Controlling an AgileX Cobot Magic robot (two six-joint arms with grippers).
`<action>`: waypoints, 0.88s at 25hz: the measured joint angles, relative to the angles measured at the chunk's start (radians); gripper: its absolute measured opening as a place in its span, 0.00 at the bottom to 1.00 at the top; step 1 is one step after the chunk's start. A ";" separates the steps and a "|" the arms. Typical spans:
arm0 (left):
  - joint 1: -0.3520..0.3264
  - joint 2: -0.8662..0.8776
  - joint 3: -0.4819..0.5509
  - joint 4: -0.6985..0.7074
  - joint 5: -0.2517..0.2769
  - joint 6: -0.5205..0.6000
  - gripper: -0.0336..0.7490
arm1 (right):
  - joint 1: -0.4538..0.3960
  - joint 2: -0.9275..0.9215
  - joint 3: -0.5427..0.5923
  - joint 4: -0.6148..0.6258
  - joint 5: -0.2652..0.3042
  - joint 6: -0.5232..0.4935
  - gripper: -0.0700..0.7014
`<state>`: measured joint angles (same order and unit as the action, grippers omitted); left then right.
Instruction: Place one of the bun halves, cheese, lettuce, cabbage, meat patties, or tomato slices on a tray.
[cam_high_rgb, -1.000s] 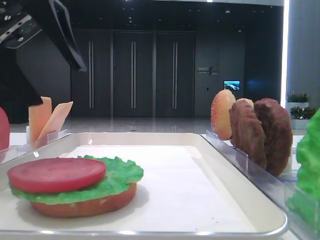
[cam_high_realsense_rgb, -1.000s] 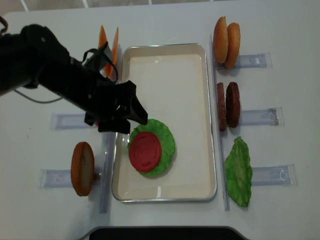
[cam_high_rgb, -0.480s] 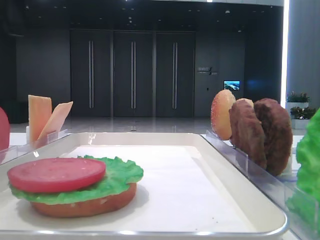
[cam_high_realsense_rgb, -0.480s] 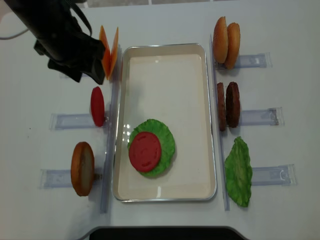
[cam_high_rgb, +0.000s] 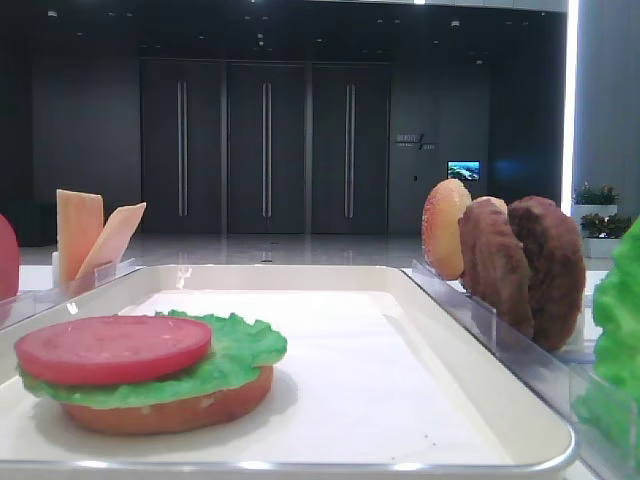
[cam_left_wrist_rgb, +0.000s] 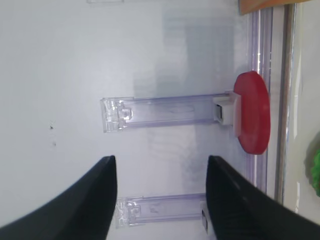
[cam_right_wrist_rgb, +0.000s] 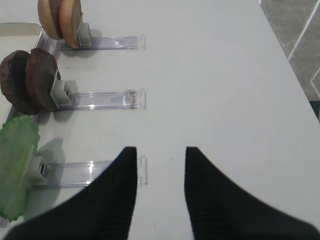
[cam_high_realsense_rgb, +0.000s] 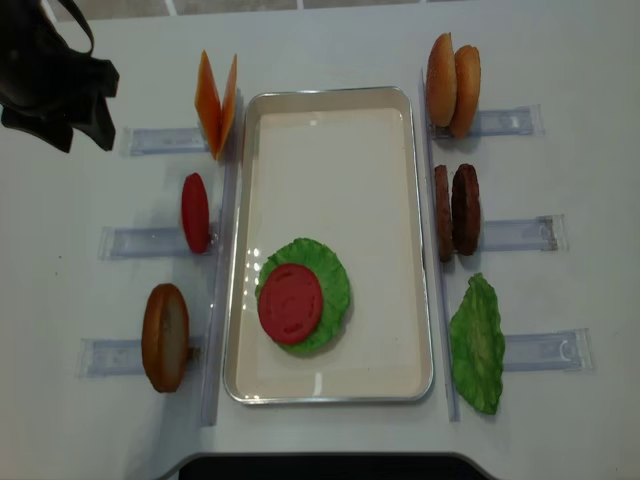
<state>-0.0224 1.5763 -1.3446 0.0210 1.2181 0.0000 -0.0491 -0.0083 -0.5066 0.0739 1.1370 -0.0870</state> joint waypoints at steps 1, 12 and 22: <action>0.000 -0.007 0.003 0.002 0.000 0.010 0.60 | 0.000 0.000 0.000 0.000 0.000 0.000 0.39; 0.001 -0.405 0.290 0.067 0.003 0.013 0.60 | 0.000 0.000 0.000 0.000 0.000 0.000 0.39; 0.001 -1.030 0.640 0.053 0.014 0.010 0.59 | 0.000 0.000 0.000 0.000 0.000 0.000 0.39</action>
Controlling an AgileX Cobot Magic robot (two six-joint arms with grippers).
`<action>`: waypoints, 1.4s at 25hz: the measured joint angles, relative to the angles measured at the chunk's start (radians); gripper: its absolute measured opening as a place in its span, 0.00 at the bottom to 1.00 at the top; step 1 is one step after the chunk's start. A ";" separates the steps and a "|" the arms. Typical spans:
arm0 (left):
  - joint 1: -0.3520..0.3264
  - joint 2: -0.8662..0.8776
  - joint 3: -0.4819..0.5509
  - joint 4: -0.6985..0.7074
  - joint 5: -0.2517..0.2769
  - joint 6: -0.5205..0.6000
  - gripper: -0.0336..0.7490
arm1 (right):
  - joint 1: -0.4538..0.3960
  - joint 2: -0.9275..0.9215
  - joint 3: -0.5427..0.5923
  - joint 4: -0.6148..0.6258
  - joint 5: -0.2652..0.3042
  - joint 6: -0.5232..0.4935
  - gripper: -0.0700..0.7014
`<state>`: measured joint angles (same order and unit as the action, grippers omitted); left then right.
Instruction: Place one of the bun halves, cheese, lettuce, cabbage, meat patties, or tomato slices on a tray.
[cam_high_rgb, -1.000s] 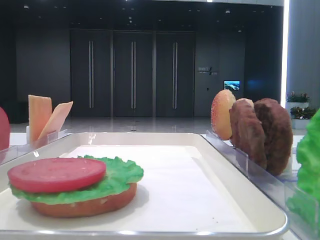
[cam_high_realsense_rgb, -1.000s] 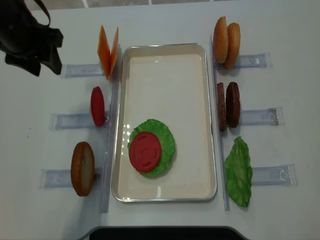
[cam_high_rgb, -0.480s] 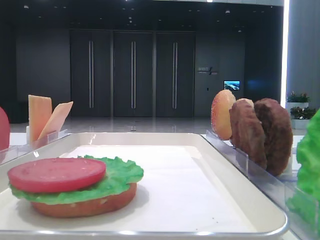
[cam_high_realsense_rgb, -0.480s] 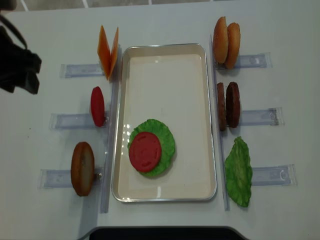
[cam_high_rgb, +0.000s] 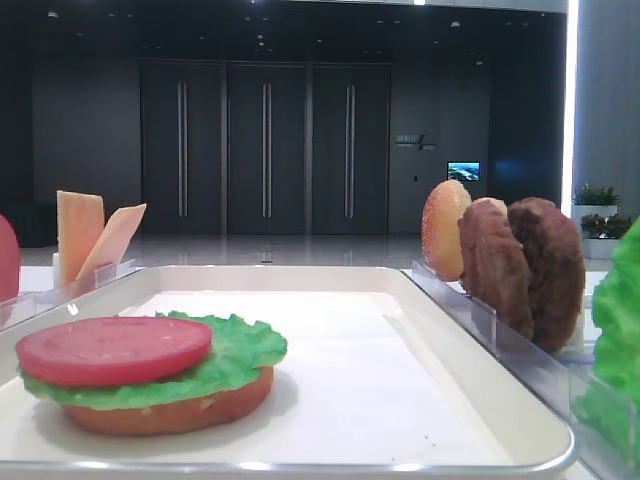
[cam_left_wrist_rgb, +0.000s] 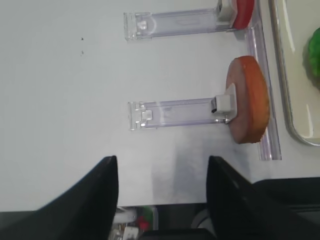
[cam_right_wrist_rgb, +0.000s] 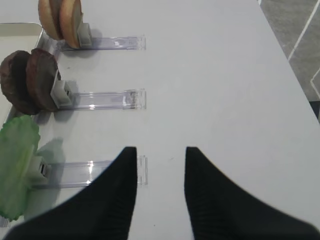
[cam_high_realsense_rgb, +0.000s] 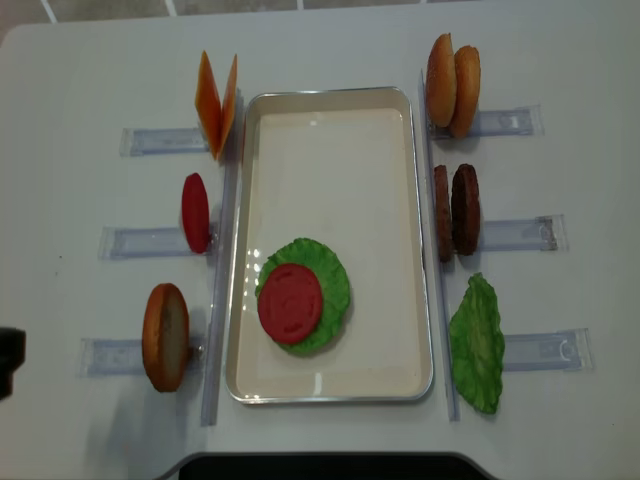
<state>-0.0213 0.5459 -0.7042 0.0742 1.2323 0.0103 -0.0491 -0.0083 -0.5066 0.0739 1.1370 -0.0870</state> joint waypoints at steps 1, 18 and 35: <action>0.000 -0.061 0.034 -0.004 -0.005 0.000 0.59 | 0.000 0.000 0.000 0.000 0.000 0.000 0.39; 0.000 -0.489 0.216 -0.088 -0.127 0.069 0.53 | 0.000 0.000 0.000 0.000 0.000 0.000 0.39; 0.000 -0.561 0.227 -0.090 -0.124 0.083 0.46 | 0.000 0.000 0.000 0.000 0.000 0.000 0.39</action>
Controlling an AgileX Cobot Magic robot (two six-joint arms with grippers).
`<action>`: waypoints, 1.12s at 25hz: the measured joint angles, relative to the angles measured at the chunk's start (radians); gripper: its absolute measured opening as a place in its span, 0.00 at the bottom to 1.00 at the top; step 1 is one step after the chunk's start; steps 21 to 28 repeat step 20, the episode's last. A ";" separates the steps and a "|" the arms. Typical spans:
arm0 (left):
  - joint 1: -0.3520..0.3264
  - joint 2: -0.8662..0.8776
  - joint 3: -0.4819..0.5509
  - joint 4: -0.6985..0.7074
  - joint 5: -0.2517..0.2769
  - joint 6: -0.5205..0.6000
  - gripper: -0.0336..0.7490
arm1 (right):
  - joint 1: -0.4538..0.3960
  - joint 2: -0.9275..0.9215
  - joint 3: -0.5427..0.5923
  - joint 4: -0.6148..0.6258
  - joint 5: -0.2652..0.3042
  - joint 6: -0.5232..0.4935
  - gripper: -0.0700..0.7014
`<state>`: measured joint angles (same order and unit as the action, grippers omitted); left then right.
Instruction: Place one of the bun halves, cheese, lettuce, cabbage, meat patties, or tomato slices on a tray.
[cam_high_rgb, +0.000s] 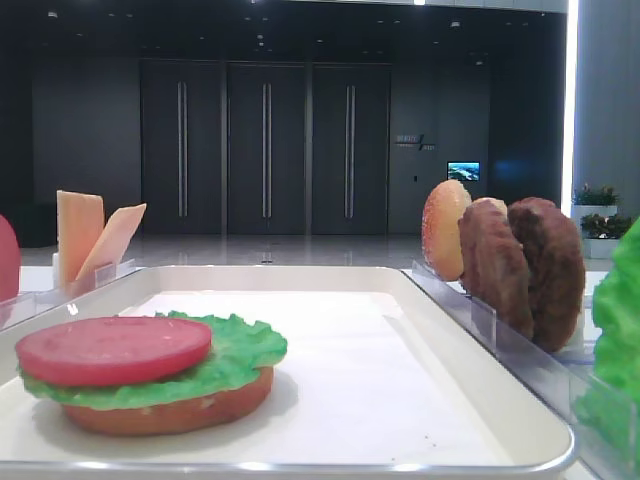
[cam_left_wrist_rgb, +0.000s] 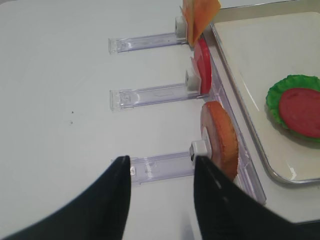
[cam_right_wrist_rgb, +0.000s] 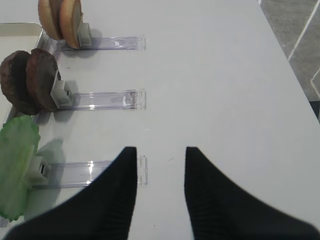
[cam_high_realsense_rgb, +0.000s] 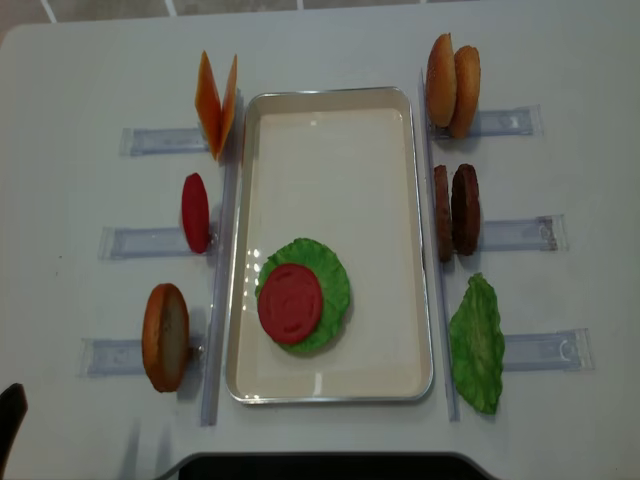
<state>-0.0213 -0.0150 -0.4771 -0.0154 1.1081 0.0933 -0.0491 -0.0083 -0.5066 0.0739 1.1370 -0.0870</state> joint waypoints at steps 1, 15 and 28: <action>0.000 0.000 0.001 0.000 0.000 0.000 0.45 | 0.000 0.000 0.000 0.000 0.000 0.000 0.39; 0.000 0.000 0.003 0.000 0.000 0.000 0.45 | 0.000 0.000 0.000 0.000 0.000 0.000 0.39; 0.000 0.000 0.003 0.000 0.000 -0.001 0.45 | 0.000 0.000 0.000 0.000 0.000 0.000 0.39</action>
